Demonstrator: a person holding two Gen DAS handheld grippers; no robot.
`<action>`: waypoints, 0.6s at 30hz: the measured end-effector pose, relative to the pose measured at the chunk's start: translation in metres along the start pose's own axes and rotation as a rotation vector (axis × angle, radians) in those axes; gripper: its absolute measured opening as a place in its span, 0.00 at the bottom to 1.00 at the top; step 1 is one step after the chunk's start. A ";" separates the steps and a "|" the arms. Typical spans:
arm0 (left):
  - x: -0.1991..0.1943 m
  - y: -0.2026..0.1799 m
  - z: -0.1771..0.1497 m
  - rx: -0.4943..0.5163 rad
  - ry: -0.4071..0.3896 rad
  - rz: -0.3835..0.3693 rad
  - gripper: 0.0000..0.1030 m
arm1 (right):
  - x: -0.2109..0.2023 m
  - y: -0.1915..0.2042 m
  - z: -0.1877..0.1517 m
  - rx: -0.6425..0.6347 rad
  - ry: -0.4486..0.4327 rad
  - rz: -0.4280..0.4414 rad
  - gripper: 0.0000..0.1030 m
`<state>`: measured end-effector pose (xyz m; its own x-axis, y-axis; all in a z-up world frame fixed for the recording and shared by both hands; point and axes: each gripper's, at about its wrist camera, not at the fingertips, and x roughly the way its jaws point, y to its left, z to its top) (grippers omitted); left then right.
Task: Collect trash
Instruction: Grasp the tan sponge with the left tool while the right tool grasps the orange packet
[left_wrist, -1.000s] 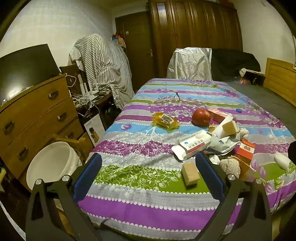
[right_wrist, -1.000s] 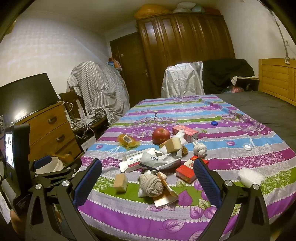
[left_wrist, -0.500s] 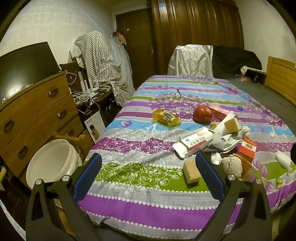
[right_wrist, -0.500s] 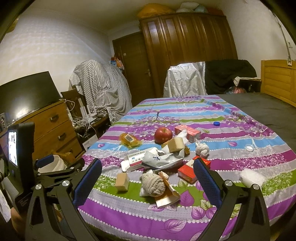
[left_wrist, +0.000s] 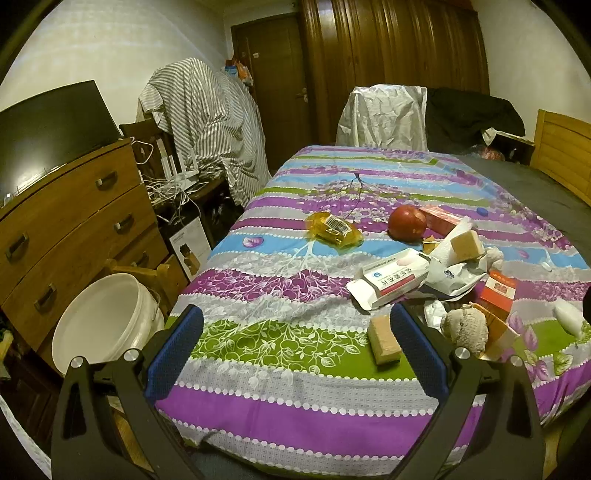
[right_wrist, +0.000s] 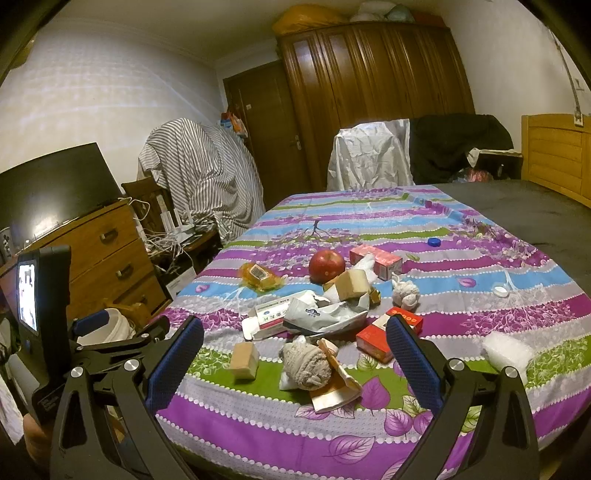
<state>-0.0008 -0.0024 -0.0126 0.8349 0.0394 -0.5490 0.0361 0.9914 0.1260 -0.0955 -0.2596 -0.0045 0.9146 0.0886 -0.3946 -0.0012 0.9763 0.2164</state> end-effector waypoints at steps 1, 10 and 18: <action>0.001 0.000 -0.001 0.000 0.002 0.001 0.95 | 0.000 0.000 0.000 0.000 0.000 0.000 0.95; 0.009 0.001 -0.004 0.003 0.024 0.004 0.95 | 0.006 -0.001 -0.007 -0.005 0.013 0.000 0.95; 0.028 0.002 -0.026 0.071 0.067 -0.018 0.95 | 0.046 -0.006 -0.031 -0.061 0.153 0.024 0.53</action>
<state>0.0084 0.0034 -0.0496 0.7954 0.0322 -0.6053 0.0918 0.9807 0.1727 -0.0665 -0.2552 -0.0517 0.8417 0.1362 -0.5225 -0.0506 0.9833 0.1748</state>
